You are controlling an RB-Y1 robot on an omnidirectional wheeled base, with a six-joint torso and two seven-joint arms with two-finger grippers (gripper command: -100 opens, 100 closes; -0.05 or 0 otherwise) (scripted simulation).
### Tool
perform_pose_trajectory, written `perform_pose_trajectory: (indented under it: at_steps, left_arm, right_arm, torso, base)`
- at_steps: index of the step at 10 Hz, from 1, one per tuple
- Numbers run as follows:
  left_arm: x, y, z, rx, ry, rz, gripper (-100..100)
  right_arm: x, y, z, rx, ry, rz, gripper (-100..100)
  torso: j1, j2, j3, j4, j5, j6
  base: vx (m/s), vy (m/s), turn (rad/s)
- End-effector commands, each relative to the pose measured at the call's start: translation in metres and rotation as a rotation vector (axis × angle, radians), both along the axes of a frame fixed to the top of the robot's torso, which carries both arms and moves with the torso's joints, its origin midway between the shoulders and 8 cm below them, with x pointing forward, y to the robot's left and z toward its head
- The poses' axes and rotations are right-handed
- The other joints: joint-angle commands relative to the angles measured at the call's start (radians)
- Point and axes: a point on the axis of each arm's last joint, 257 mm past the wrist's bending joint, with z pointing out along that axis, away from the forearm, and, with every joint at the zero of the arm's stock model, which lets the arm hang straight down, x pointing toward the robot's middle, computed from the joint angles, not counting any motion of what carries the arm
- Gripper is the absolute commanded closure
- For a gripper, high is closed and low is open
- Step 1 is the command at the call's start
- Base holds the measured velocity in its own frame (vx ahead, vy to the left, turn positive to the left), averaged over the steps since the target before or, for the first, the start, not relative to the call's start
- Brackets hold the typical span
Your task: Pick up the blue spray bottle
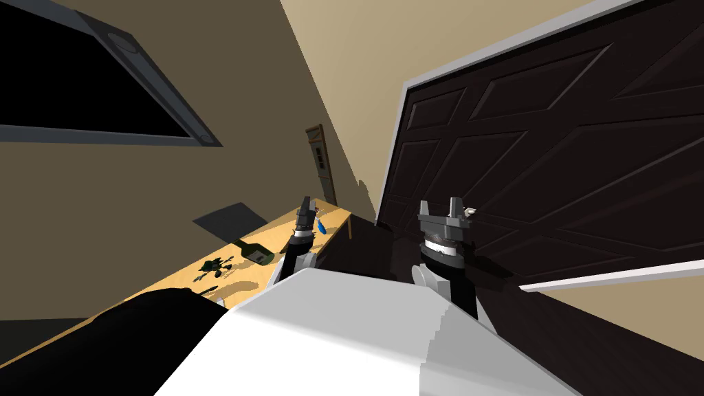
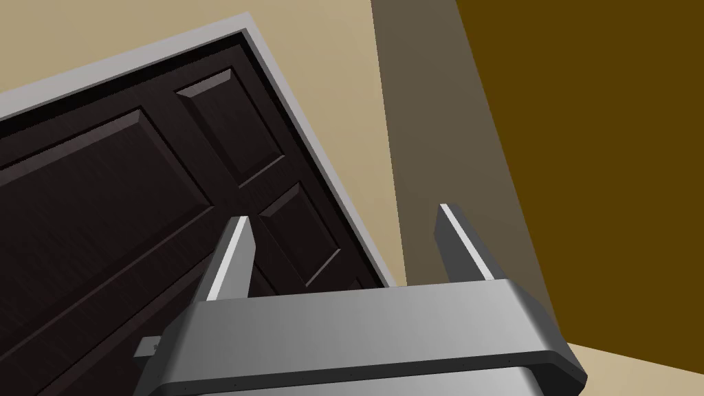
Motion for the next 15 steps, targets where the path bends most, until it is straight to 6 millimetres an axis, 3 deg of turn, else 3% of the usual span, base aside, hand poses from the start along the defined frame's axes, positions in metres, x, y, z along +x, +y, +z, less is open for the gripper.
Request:
perform_pose_trajectory:
  at_steps: [1, 9, 12, 13, 15]
  left_arm:
    - [0.005, 0.001, -0.011, 0.017, 0.039, -0.007, -100]
    - [0.03, 0.031, -0.114, 0.079, 0.379, -0.005, -100]
    - [0.031, 0.051, -0.162, 0.098, 0.532, 0.012, -100]
    - [0.031, 0.051, -0.162, 0.098, 0.532, 0.012, -100]
    - [0.028, 0.067, -0.196, 0.112, 0.641, 0.027, -100]
  right_arm:
    - [0.0, 0.0, 0.0, 0.0, 0.0, 0.0, 0]
    - [0.0, 0.0, 0.0, 0.0, 0.0, 0.0, 0]
    - [0.0, 0.0, 0.0, 0.0, 0.0, 0.0, 0]
    - [0.0, 0.0, 0.0, 0.0, 0.0, 0.0, 0]
    - [0.0, 0.0, 0.0, 0.0, 0.0, 0.0, 0]
  torso:
    - [0.0, 0.0, 0.0, 0.0, 0.0, 0.0]
    - [-0.003, -0.003, -0.002, -0.001, -0.001, 0.0]
    - [-0.004, -0.004, -0.002, -0.001, -0.001, 0.0]
    - [-0.003, -0.004, -0.003, -0.001, -0.001, 0.0]
    - [-0.002, -0.003, -0.002, -0.001, -0.001, 0.0]
  base:
    - [0.013, -0.013, -0.027]
    - [0.052, -0.043, -0.044]
    - [0.066, -0.052, -0.05]
    - [0.042, -0.03, -0.015]
    - [0.047, -0.043, -0.049]
